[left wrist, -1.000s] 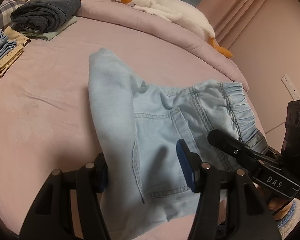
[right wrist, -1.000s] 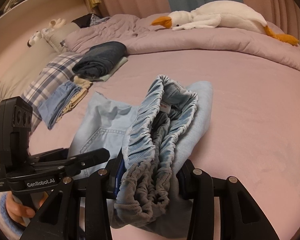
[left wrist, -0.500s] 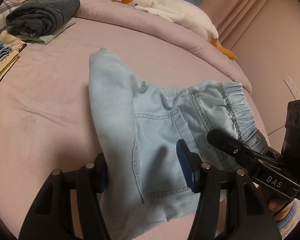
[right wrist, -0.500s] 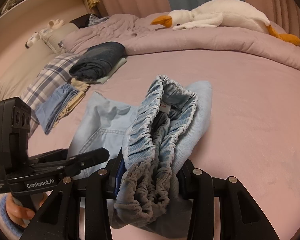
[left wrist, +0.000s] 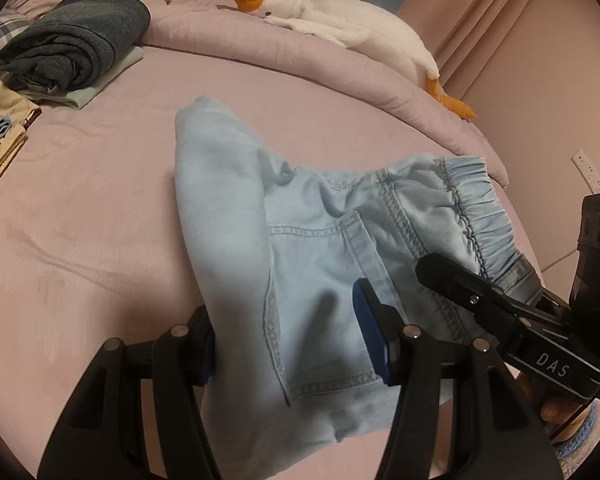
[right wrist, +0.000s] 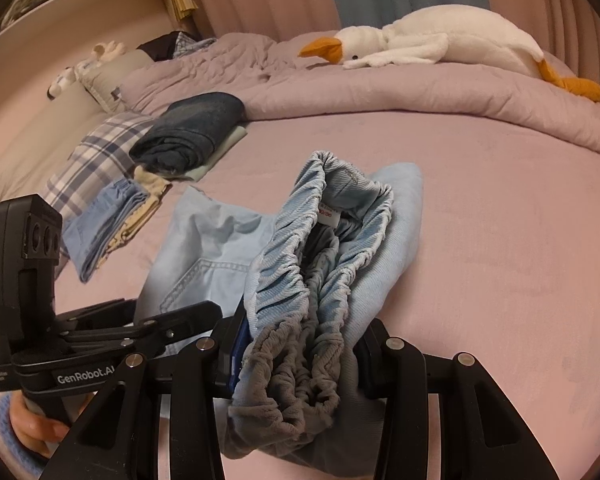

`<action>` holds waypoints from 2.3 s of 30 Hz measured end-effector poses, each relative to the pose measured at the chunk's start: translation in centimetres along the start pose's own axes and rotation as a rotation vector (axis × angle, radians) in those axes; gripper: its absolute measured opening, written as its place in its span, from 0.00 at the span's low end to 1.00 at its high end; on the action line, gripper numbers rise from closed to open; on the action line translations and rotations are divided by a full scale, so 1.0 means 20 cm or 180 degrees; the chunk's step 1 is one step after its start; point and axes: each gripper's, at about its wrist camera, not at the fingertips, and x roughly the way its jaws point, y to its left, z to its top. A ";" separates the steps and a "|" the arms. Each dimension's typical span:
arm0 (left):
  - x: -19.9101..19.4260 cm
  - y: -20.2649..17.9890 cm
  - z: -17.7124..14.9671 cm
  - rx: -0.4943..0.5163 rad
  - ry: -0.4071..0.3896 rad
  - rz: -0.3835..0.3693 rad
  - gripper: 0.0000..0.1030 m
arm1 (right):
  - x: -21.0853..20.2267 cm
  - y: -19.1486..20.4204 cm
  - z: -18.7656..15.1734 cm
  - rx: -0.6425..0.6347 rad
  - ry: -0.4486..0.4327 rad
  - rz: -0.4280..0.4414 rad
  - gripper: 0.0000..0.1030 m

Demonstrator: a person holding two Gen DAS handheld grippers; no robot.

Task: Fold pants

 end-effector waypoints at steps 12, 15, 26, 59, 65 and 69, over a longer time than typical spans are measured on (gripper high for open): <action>0.07 0.01 0.11 0.0040 -0.0035 0.0034 0.55 | 0.05 -0.04 0.06 0.0043 -0.0040 0.0005 0.43; 0.10 0.02 0.14 0.0056 -0.0029 0.0053 0.55 | 0.07 -0.05 0.07 0.0056 -0.0047 0.0005 0.43; 0.20 0.04 0.17 0.0054 0.0096 0.0101 0.56 | 0.14 -0.10 0.12 0.0143 -0.0015 0.0028 0.43; 0.16 0.18 -0.10 0.0123 0.0256 0.0597 0.86 | 0.18 -0.34 -0.11 0.0540 0.0645 -0.0140 0.68; 0.19 0.15 -0.13 0.0256 0.0246 0.0714 0.92 | 0.13 -0.32 -0.10 0.0486 0.0616 -0.0284 0.68; 0.17 0.15 -0.12 0.0166 0.0259 0.0706 0.89 | 0.18 -0.34 -0.15 0.0533 0.0620 -0.0318 0.70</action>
